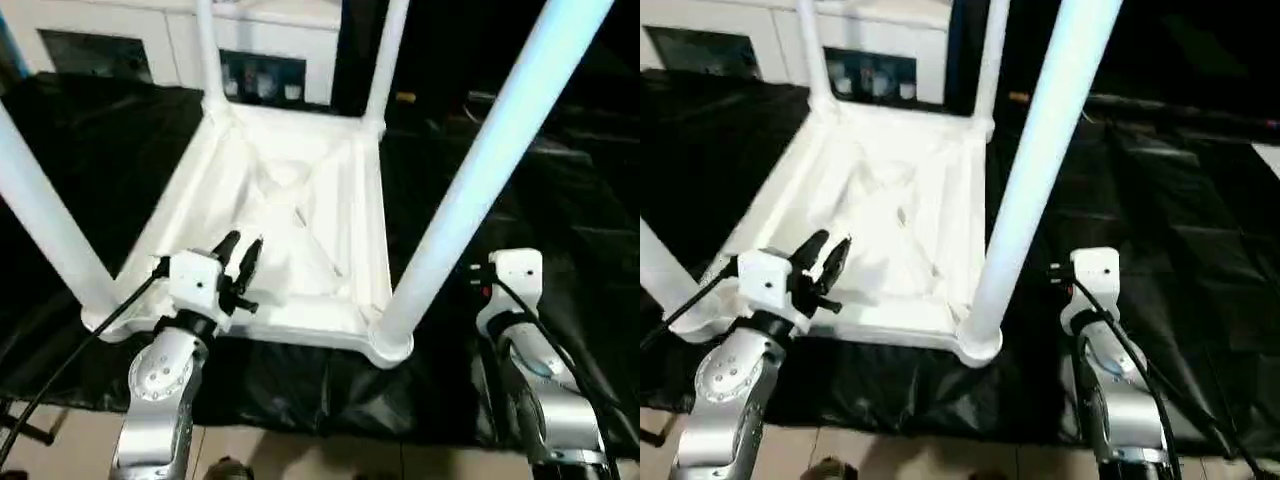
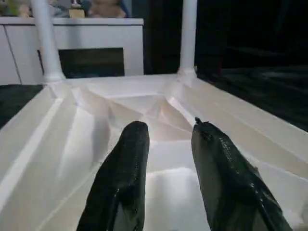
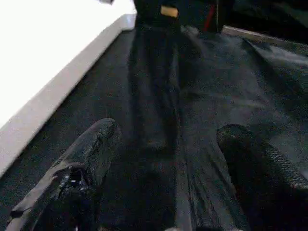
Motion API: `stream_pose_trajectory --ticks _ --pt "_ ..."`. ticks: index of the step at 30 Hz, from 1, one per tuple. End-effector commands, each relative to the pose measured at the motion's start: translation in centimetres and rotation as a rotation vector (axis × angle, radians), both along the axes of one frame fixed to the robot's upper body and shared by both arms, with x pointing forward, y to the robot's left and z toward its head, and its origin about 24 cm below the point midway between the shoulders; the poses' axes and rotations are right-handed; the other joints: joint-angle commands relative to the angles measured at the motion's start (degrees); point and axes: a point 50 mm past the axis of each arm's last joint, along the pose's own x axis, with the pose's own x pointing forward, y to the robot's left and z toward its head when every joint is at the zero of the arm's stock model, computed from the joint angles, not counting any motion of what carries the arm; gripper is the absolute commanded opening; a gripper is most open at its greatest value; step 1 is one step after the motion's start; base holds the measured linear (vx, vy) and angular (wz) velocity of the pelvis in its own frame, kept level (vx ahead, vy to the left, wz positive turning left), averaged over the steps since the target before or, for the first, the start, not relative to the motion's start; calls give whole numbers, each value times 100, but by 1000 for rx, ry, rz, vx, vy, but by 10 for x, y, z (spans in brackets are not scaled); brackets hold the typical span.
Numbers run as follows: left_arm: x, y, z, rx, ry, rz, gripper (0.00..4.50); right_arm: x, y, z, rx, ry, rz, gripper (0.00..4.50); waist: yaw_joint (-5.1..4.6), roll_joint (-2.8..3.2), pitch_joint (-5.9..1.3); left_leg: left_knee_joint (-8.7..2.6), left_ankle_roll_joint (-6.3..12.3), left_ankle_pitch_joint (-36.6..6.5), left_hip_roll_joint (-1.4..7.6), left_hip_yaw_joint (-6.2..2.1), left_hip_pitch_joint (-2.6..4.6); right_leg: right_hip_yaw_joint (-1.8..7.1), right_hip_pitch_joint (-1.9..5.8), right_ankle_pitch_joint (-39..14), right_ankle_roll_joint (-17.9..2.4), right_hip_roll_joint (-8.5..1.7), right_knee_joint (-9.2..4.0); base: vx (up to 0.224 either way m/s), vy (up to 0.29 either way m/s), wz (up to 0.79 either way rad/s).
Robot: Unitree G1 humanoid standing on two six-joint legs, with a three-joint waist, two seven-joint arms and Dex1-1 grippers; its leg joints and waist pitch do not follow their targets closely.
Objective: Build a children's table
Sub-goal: Rotate leg to tighten
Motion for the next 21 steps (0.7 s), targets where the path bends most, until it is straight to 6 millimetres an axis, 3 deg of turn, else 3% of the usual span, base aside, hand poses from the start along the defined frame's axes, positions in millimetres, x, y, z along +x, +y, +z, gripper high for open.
stream_pose_trajectory --ticks 1,2,3,4,5,6,7,8,9,10,11,12,13,14,15,16,17,19,20,21 --pt "-7 -4 -1 21 6 -29 167 -4 -8 3 3 -6 -38 374 14 46 -466 -156 1346 481 -205 151 112 -55 278 1638 -1581 -36 -441 -128 36 -6" --pt "-11 -4 -2 24 4 -40 167 -5 -9 4 6 -11 -34 374 -44 108 -354 -320 939 -1470 -48 108 212 -112 307 -1218 -1254 -89 -618 -128 36 -6" --pt "-11 -4 -2 24 4 -40 167 -5 -9 4 6 -11 -34 374 -76 135 -274 -368 596 -2446 11 91 339 -154 245 -2559 -930 -80 -705 -133 50 -10" --pt "-19 -4 -3 -1 11 -56 167 -8 -13 5 5 -12 -25 374 -222 134 -123 -333 -58 -3895 8 0 577 -393 111 -4364 -21 -10 -1007 -160 51 -13" --pt "-21 -3 -4 -17 15 -57 194 -9 -14 5 4 -9 -24 390 -43 384 12 -1227 -311 -5453 382 -55 -149 -561 1071 -2649 -136 61 663 -160 51 -13" --pt "-23 -2 -4 -14 14 -49 200 -11 -17 5 16 -10 -20 399 -43 384 12 -1227 -311 -5453 382 -55 -149 -561 1071 -2649 -136 61 663 -50 45 -9" --pt "-27 0 -3 -29 8 -39 200 -13 -22 6 25 -15 -17 399 472 376 71 -1272 -349 -5666 255 455 -292 -588 1029 -1940 -327 156 850 -60 -34 9" --pt "-29 2 -2 -37 4 -34 206 -15 -26 7 31 -20 -16 409 363 108 -115 -843 -327 -4065 281 487 247 122 806 -3615 104 -103 620 -60 -34 9" --pt "-32 3 -1 -28 -4 -23 206 -17 -27 8 43 -28 4 409 193 -271 -227 -68 -334 -2884 100 219 459 286 575 -4635 327 -594 -332 -108 -127 12" --pt "-36 6 0 -32 -14 -9 221 -19 -30 11 68 -39 32 419 320 -116 16 451 19 -982 -15 -132 416 733 385 -6129 125 -972 -902 -13 -57 -5" --pt "-38 7 0 -32 -20 0 236 -21 -31 12 86 -47 52 432 378 -44 60 221 -95 -615 -8 -252 290 452 656 -5340 -108 -818 -745 -13 -57 -5" --pt "-40 9 1 -29 -26 13 245 -23 -31 13 94 -51 75 443 392 11 50 -3 -272 -1058 70 -237 477 319 594 -4895 -246 -657 -691 -67 41 4" --pt "-43 12 1 -29 -31 37 254 -27 -33 14 100 -54 116 450 343 60 -62 -316 -385 -1976 134 -188 618 205 567 -3168 -462 -227 -352 -96 29 22" --pt "-46 15 1 -40 -34 61 254 -31 -31 14 94 -49 182 450 326 107 -72 -455 -286 -2328 182 -158 643 194 619 -2213 -644 -185 -329 -96 29 22" --pt "-49 17 2 -45 -42 87 265 -37 -28 15 87 -46 260 450 323 139 -96 -496 -234 -2325 186 -152 634 200 662 -1945 -699 -200 -334 -56 20 14" --pt "-53 20 1 -51 -41 102 286 -42 -29 15 75 -44 299 450 291 205 -66 -590 -235 -2486 214 -154 609 207 699 -1955 -714 -237 -416 -26 55 0" --pt "-60 22 3 -34 -68 115 286 -49 -34 17 88 -50 326 450 250 139 -75 -617 -230 -2452 194 -145 559 197 759 -1913 -636 -250 -449 -26 55 0" --pt "-69 22 3 -36 -85 116 295 -54 -37 19 87 -51 343 450 215 141 -125 -635 -156 -2125 173 -139 510 188 817 -1629 -516 -268 -476 17 68 -11" --pt "-74 23 2 -31 -93 135 305 -56 -36 21 93 -52 370 450 192 167 -118 -658 -169 -2110 167 -144 493 179 818 -1595 -484 -268 -505 28 62 -13" --pt "-78 24 2 -27 -97 149 326 -57 -36 22 98 -53 389 450 163 146 -112 -664 -199 -2189 163 -140 485 175 818 -1646 -457 -268 -518 26 53 -14"
